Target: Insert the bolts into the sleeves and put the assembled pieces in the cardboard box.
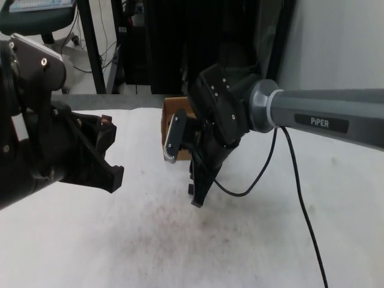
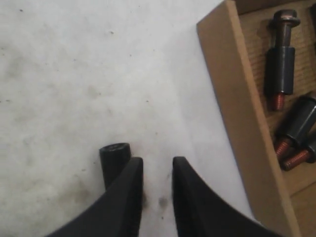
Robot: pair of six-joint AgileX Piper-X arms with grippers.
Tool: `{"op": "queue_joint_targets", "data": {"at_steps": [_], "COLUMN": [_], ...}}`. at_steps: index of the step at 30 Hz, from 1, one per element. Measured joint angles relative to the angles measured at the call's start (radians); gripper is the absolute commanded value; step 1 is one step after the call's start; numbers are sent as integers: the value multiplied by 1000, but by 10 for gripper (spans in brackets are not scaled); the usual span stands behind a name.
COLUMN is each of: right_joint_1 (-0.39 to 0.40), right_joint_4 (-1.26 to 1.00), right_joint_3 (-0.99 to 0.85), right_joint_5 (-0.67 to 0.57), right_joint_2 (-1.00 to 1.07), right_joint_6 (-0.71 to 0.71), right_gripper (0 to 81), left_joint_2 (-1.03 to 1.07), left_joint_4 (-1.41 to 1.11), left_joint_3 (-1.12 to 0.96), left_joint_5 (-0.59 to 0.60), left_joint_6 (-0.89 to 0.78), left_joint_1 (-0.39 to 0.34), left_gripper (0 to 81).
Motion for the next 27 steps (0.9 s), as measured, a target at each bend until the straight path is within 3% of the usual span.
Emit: {"op": "queue_joint_targets", "data": {"at_steps": [4, 10, 27], "right_joint_1": [-4, -4, -4], "right_joint_4": [46, 113, 125], "right_joint_3": [-29, -68, -74], "right_joint_5": [-16, -73, -132], "right_joint_2": [0, 0, 59], "right_joint_6": [-2, 4, -16], "right_gripper": [214, 361, 363], "left_joint_2": [0, 0, 0], "left_joint_4": [0, 0, 0], "left_joint_3": [0, 0, 0], "left_joint_5": [0, 0, 0], "left_joint_6": [0, 0, 0], "left_joint_1": [0, 0, 0], "left_gripper": [3, 3, 3]}}
